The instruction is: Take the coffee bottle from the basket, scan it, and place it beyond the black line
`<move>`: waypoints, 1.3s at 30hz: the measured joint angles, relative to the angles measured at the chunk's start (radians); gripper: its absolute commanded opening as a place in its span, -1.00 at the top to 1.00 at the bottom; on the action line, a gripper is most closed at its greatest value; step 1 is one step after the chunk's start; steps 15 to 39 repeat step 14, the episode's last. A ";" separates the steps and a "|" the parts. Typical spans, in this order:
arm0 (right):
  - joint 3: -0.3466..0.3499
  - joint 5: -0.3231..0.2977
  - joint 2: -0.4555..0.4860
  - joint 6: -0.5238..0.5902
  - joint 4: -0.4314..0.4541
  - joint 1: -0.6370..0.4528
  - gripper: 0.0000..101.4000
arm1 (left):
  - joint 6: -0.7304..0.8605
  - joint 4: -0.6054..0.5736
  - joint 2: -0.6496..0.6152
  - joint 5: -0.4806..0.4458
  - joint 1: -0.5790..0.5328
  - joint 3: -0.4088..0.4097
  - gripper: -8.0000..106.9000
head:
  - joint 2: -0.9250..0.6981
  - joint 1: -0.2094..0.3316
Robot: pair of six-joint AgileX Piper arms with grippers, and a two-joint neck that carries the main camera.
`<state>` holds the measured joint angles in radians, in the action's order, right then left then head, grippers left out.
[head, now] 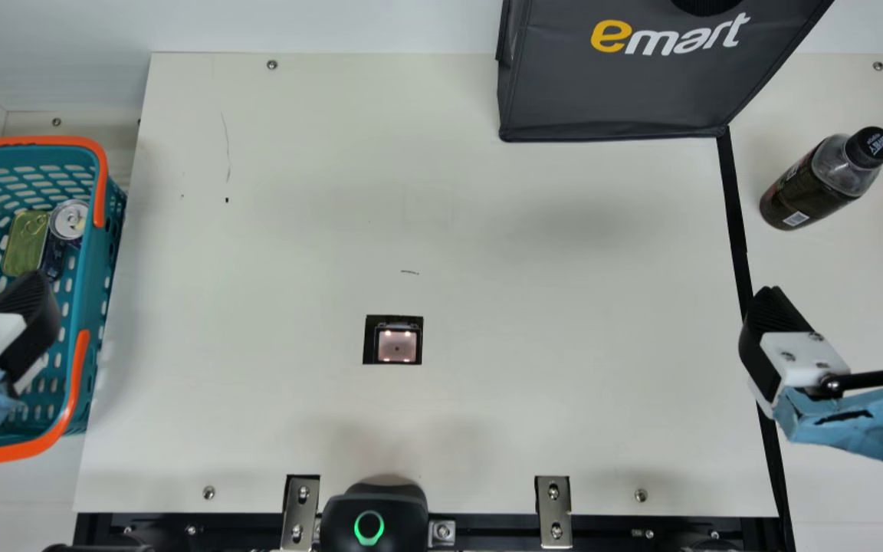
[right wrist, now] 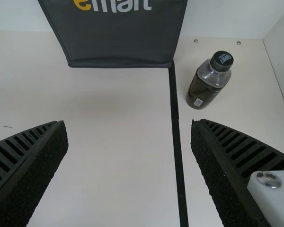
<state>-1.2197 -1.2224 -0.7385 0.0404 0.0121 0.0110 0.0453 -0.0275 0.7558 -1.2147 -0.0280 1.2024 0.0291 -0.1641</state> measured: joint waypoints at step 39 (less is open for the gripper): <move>0.000 0.001 0.000 0.000 0.000 0.000 -0.79 | 0.000 0.000 0.000 0.000 0.000 0.000 -0.71 | 0.002 0.000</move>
